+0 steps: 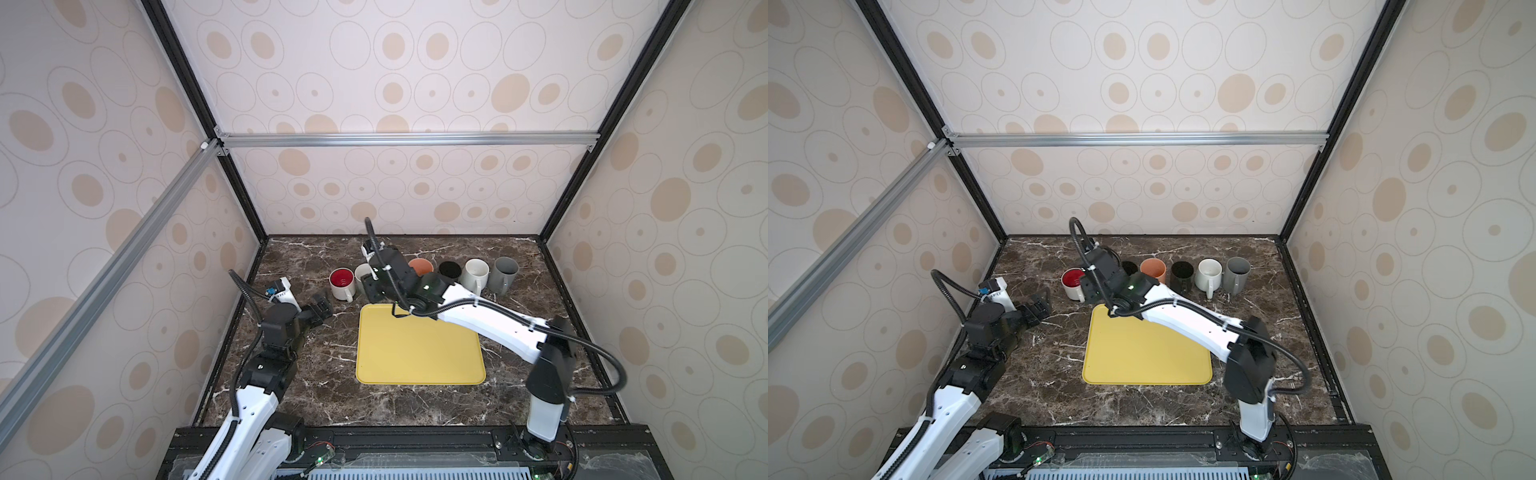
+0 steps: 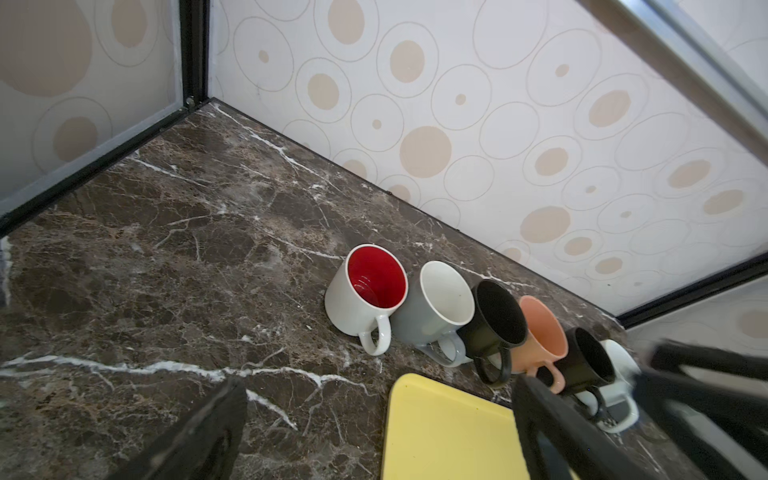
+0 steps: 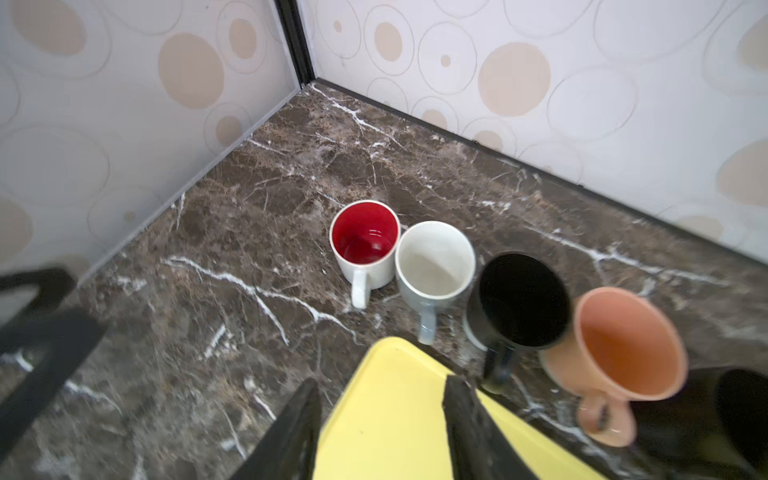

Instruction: Turn the mug right side up

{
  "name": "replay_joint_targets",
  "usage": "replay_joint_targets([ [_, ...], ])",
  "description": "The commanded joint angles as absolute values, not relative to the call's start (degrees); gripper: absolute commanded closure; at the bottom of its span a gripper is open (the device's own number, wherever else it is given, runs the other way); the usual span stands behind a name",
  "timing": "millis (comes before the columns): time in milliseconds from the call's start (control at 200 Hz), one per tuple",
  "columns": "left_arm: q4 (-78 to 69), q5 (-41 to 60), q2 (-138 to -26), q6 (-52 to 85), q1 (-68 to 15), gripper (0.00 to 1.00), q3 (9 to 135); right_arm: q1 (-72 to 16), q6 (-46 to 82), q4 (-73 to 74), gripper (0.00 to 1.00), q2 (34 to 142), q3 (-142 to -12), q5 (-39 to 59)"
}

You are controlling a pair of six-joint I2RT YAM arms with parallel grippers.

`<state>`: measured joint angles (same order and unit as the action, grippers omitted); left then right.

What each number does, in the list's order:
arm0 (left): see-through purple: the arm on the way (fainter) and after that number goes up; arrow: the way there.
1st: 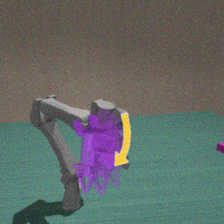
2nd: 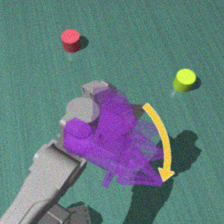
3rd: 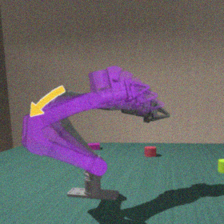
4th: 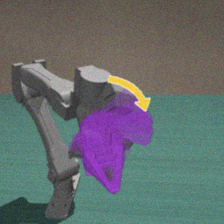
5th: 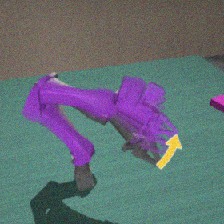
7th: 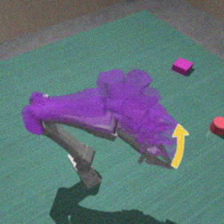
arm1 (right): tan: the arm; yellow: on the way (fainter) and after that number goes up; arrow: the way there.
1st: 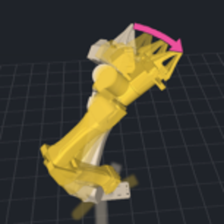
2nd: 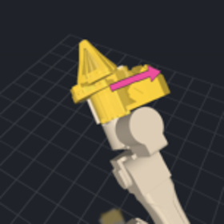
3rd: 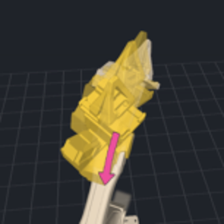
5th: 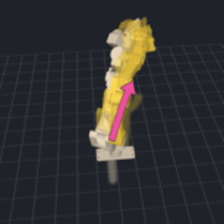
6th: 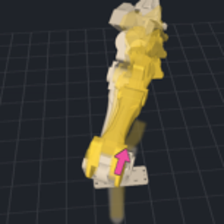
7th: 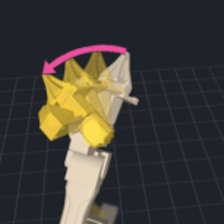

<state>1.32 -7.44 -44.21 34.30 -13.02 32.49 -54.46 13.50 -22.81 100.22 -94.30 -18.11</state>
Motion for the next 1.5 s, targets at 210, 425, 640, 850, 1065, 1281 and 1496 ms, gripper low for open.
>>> replay_joint_targets([
  [210,-57.5,-28.1,-55.3,-0.4,-15.3,0.0,11.5,-39.1,13.2,-25.4,0.04,77.6,-70.8,-21.4],
  [425,-77.2,-21.1,-77.0,1.3,-4.4,0.0,6.3,-35.5,10.1,-20.4,0.02,73.1,-62.3,-27.4],
  [640,-88.5,-13.7,-91.1,3.6,-1.6,0.0,8.0,-32.8,-7.8,2.2,0.01,72.5,-47.6,-34.4],
  [850,-85.2,-13.5,-90.3,4.1,-1.5,0.0,8.7,-19.3,-3.5,12.3,0.0,82.2,-42.7,-35.0],
  [1065,-85.2,-13.4,-90.3,4.1,-1.5,0.0,8.6,-8.9,-2.4,43.7,0.0,88.0,-26.8,-22.4],
  [1281,-80.8,-11.7,-90.6,3.0,-1.6,0.0,11.5,-3.6,-0.5,52.6,0.0,90.3,-22.6,-10.5],
  [1496,-79.5,-11.3,-90.6,3.0,-1.6,0.0,12.0,-3.9,0.2,44.5,0.0,87.7,-24.3,-10.8],
])
